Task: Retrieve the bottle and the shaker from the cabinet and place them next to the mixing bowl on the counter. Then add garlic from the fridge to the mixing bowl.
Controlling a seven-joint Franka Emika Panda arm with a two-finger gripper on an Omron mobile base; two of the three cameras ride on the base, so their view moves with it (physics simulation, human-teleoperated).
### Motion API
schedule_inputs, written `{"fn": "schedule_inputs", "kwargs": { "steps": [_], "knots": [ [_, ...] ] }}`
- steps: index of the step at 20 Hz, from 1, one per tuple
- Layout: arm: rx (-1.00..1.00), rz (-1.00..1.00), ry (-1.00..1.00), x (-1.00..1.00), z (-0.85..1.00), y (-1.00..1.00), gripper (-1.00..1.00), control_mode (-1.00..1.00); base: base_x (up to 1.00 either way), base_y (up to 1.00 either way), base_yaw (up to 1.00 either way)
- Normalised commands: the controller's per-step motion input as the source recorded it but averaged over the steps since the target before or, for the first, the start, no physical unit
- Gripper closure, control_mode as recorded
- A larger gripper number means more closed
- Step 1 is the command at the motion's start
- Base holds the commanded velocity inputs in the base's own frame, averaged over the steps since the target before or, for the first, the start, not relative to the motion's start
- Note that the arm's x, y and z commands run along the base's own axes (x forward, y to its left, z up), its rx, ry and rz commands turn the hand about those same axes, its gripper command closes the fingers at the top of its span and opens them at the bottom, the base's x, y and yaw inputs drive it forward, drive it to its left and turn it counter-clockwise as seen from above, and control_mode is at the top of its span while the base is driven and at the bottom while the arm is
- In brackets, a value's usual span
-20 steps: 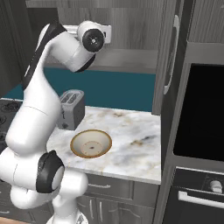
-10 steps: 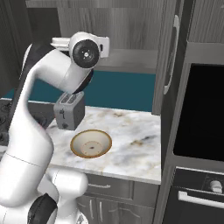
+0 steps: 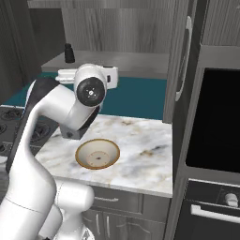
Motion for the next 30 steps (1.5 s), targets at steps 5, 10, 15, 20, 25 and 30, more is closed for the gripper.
{"fn": "schedule_inputs", "kwargs": {
  "steps": [5,10,15,20,25,30],
  "knots": [
    [-0.01,-0.02,0.02,0.23,-0.55,-0.05,1.0,-1.0,0.0,0.0,0.0],
    [0.0,0.0,0.08,0.23,-0.58,-0.15,1.0,-1.0,0.0,0.0,0.0],
    [0.0,0.0,0.06,0.22,-0.61,-0.18,1.0,-1.0,0.0,0.0,0.0],
    [0.0,0.0,0.0,0.35,-0.52,-0.11,1.0,-1.0,0.0,0.0,0.0],
    [0.0,0.0,0.0,0.46,-0.37,-0.06,1.0,-1.0,0.0,0.0,0.0],
    [0.0,0.0,0.0,0.41,-0.23,-0.11,1.0,-1.0,0.0,0.0,0.0]
  ]
}}
